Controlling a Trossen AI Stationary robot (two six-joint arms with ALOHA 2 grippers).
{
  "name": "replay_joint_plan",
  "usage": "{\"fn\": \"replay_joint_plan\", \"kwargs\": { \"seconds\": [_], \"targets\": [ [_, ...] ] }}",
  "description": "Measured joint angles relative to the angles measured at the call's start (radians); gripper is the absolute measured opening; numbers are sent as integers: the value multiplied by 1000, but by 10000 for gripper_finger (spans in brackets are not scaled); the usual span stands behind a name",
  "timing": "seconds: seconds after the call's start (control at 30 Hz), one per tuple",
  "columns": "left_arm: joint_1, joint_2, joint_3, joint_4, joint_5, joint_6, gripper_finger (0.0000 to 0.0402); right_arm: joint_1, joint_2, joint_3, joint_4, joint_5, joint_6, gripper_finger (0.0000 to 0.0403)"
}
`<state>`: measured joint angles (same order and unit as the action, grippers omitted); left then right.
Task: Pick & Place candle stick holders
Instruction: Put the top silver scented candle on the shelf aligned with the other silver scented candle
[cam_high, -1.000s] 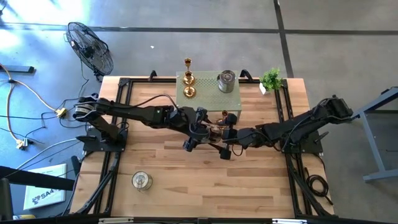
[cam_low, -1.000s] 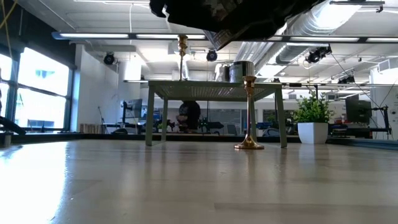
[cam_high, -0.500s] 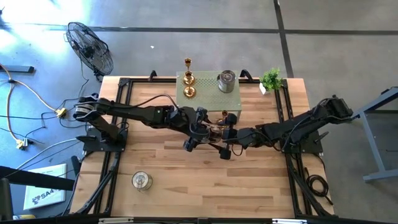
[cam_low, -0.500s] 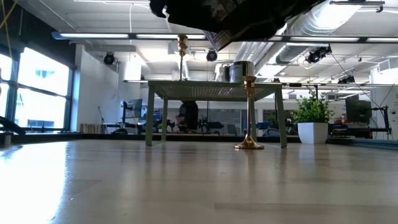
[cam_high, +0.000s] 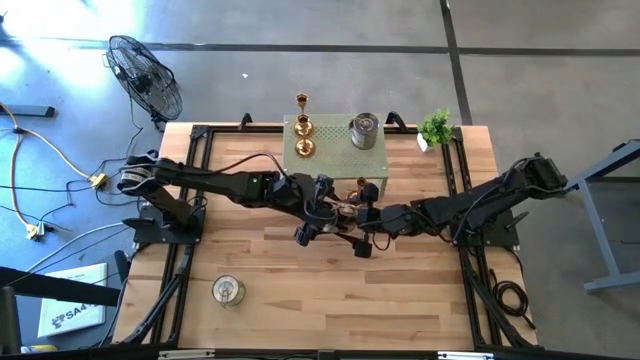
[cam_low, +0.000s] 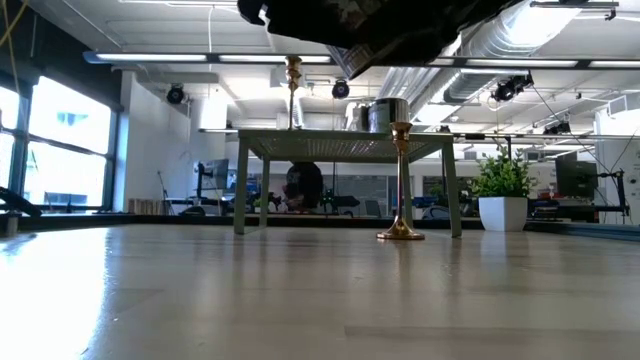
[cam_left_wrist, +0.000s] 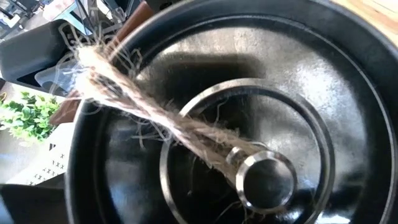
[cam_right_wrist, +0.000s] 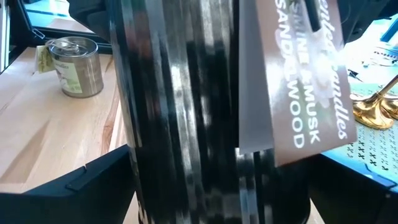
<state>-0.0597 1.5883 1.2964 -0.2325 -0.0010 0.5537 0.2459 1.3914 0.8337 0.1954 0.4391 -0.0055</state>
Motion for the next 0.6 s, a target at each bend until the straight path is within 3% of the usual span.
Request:
{"fn": "replay_joint_plan", "kwargs": {
  "seconds": [0.17, 0.3, 0.6],
  "targets": [
    [0, 0, -1, 0, -1, -1, 358, -3, 0, 0, -10, -22, 0, 392],
    [0, 1, -1, 0, -3, 0, 358, -4, -2, 1, -28, -27, 1, 361],
    [0, 2, -1, 1, -14, 4, 367, -4, -2, 3, -40, -29, -1, 360]
  ]
}}
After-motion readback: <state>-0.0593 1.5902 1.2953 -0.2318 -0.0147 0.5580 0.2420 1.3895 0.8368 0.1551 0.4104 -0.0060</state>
